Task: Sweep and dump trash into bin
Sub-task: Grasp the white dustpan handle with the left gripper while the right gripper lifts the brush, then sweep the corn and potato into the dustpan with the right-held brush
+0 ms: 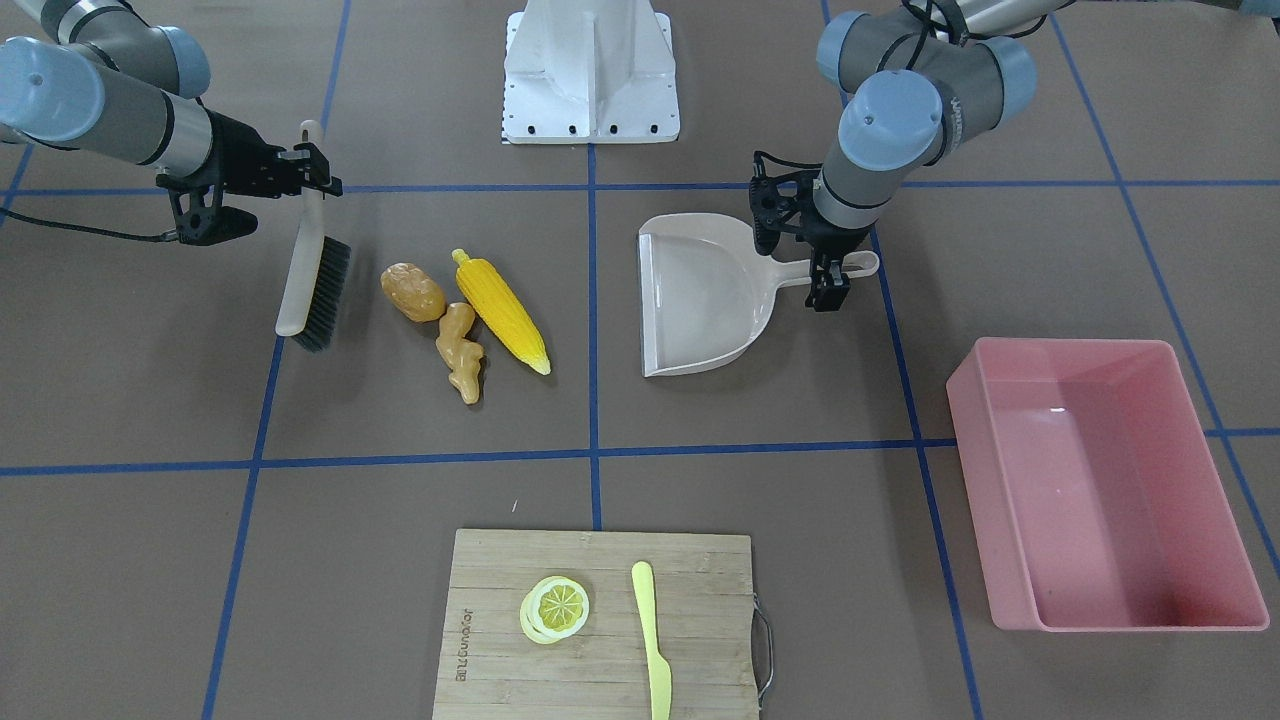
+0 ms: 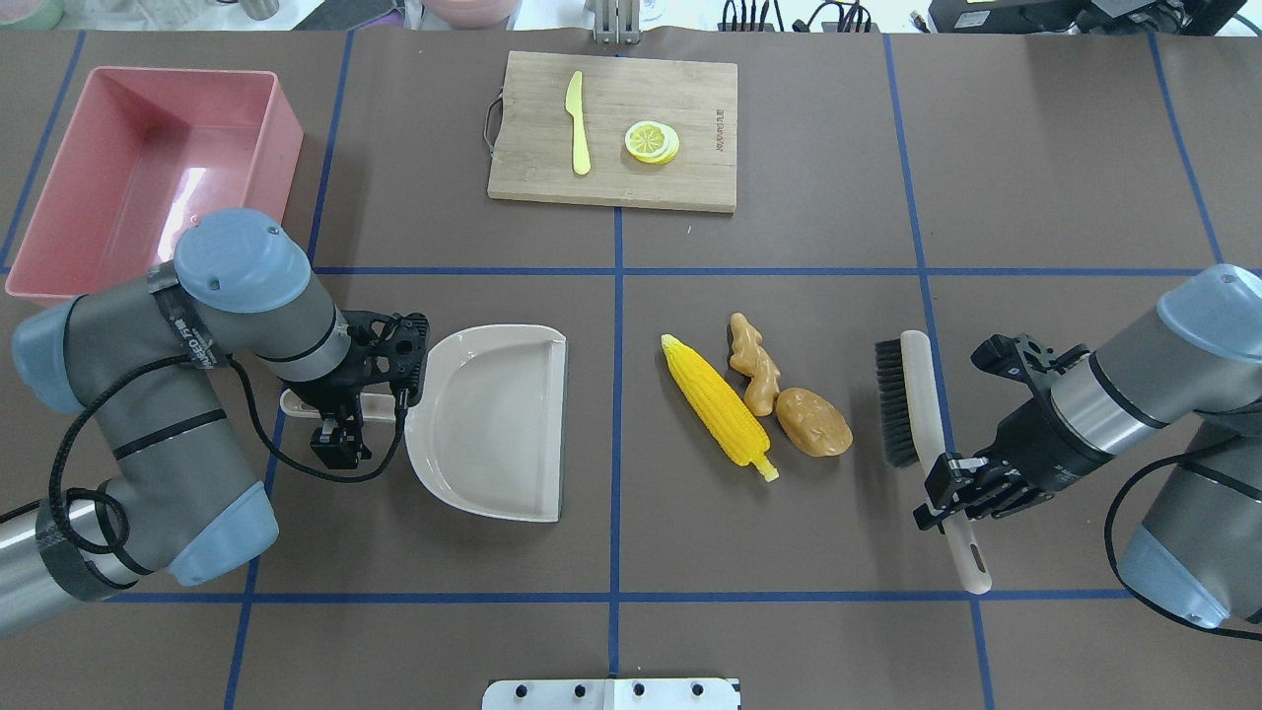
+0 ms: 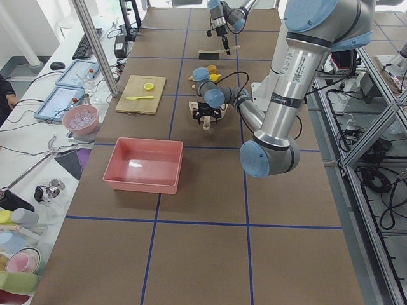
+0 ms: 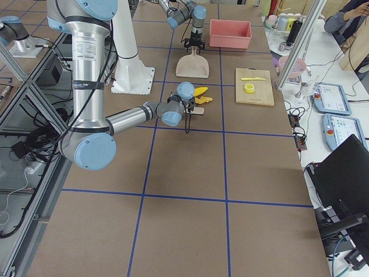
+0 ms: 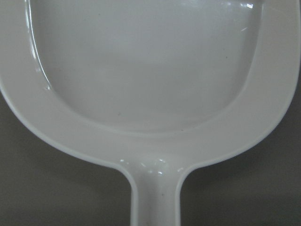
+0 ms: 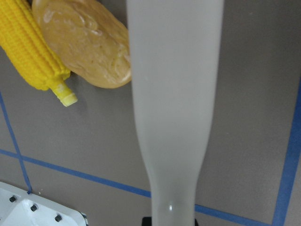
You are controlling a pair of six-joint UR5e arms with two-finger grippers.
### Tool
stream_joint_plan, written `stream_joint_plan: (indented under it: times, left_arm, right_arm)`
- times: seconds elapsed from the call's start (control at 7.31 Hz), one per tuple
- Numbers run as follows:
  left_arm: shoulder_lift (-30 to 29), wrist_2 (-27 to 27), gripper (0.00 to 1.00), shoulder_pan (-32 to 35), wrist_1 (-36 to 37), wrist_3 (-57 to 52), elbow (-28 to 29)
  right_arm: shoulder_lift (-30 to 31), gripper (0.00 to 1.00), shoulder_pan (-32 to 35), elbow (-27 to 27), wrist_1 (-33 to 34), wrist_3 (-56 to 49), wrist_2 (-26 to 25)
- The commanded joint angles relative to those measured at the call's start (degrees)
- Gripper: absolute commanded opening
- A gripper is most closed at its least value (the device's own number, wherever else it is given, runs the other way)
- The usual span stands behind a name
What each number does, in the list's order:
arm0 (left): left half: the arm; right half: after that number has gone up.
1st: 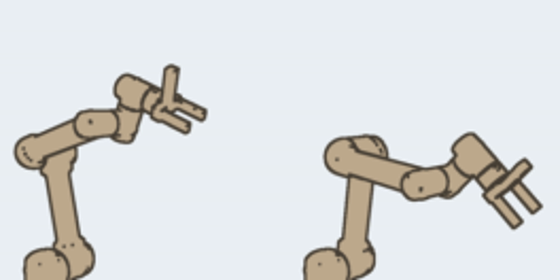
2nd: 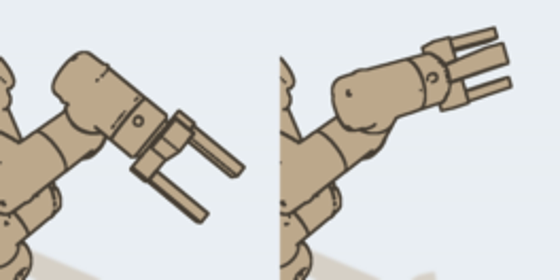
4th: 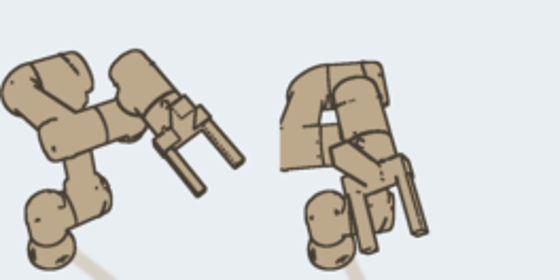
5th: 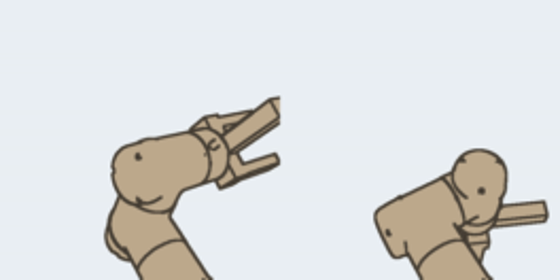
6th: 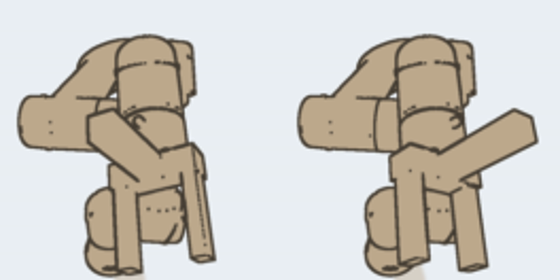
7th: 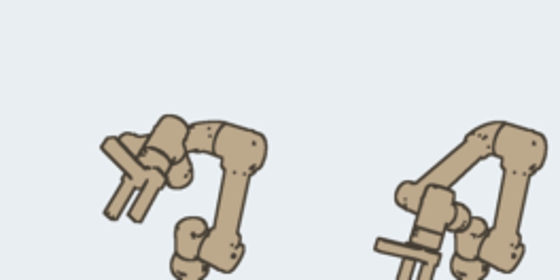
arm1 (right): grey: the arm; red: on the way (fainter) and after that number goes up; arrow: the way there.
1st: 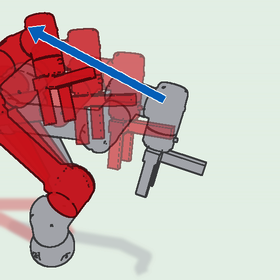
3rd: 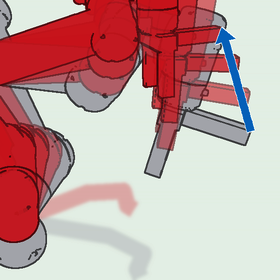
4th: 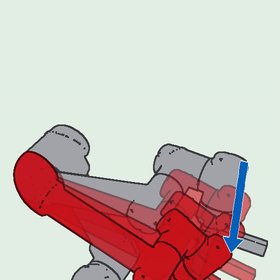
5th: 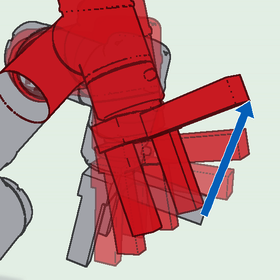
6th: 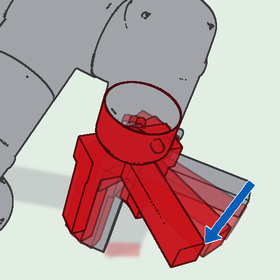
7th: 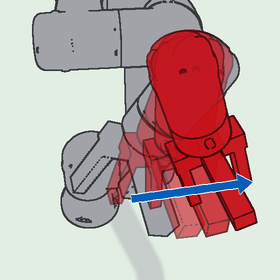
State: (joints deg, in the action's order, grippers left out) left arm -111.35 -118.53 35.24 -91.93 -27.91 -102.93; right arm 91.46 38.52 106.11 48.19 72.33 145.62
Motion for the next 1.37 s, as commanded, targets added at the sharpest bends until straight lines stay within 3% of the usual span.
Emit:
stream_joint_plan:
  times: [0.0,0.14,0.27,0.68,0.82,0.96,1.23]
  left_arm:
    - [-0.09,0.14,0.52,-0.09,-2.71,-0.13,1.59]
    - [0.08,-0.03,0.11,-0.09,-2.73,0.05,1.16]
    - [0.52,-0.04,0.00,0.00,-2.64,0.05,0.03]
    - [0.44,-0.04,0.00,2.35,1.20,-0.04,-3.40]
    - [-1.30,-0.04,0.00,3.85,10.36,-0.56,-6.37]
    - [-5.41,-0.04,0.00,4.21,15.50,-0.57,-5.53]
    - [-12.97,0.05,0.00,3.87,16.96,-0.74,2.43]
  right_arm:
    - [-0.49,0.00,-3.09,-0.64,0.06,0.79,-0.24]
    - [-0.67,0.00,-4.67,-1.16,0.06,0.80,-0.51]
    - [-1.54,0.00,-4.77,-1.60,0.06,0.97,-0.51]
    - [-8.20,0.00,-5.56,-4.93,0.15,1.50,0.11]
    - [-11.01,0.00,-5.91,-6.69,0.15,1.50,-0.07]
    - [-13.91,0.00,-6.00,-8.45,0.32,1.50,-0.16]
    - [-16.31,0.00,-5.92,-10.22,0.68,1.59,-0.16]
